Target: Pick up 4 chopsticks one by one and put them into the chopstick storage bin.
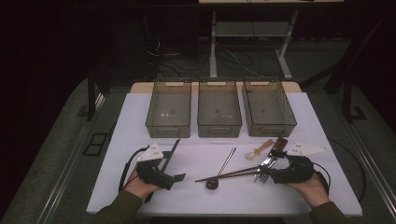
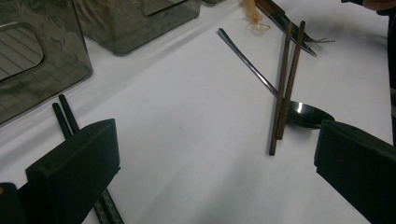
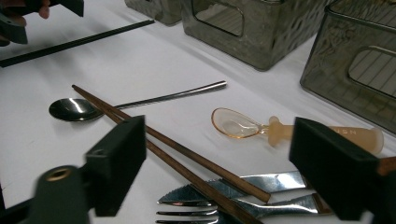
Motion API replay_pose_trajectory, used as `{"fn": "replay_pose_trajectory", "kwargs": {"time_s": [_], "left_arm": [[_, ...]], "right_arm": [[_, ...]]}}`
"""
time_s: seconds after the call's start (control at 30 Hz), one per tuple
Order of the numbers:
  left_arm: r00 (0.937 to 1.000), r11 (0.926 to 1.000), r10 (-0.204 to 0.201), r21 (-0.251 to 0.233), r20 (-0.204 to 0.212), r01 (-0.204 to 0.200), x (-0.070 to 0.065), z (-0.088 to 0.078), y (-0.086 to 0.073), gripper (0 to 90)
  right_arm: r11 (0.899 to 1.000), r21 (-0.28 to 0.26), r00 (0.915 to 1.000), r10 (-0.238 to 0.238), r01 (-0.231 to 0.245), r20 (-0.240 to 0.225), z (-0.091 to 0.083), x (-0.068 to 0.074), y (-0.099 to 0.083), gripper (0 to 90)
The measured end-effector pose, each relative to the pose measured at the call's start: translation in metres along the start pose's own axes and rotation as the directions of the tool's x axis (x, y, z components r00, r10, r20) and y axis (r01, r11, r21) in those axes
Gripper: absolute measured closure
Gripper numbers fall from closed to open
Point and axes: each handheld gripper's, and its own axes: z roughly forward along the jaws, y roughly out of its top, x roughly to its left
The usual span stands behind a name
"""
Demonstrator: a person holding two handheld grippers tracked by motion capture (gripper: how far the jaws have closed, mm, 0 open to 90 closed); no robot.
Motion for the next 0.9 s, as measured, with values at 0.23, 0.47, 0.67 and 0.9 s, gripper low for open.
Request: {"fn": "replay_pose_trajectory", "kwargs": {"time_s": [0.23, 0.47, 0.67, 0.9], "left_arm": [[0.9999, 0.9999, 0.011, -0.004, -0.001, -0.011, -0.002, -0.002, 0.0, 0.0], [1.0, 1.0, 0.008, 0.0, 0.002, -0.008, -0.001, 0.0, 0.0, 0.0], [0.9999, 0.9999, 0.011, -0.001, 0.007, -0.011, -0.002, 0.0, 0.0, 0.0], [0.9999, 1.0, 0.009, 0.0, 0.011, -0.009, -0.002, 0.0, 0.0, 0.0]], "right_arm": [[0.999, 0.021, 0.9997, -0.024, 0.024, 0.0, 0.005, 0.001, 0.007, 44.8], [0.996, 0.086, 0.9996, -0.024, 0.022, 0.016, 0.014, -0.008, 0.007, 69.0], [0.988, 0.153, 0.9997, -0.012, 0.009, 0.019, 0.025, -0.018, 0.005, 84.0], [0.977, 0.211, 0.9996, -0.011, 0.005, 0.027, 0.035, -0.025, 0.003, 89.4]]}}
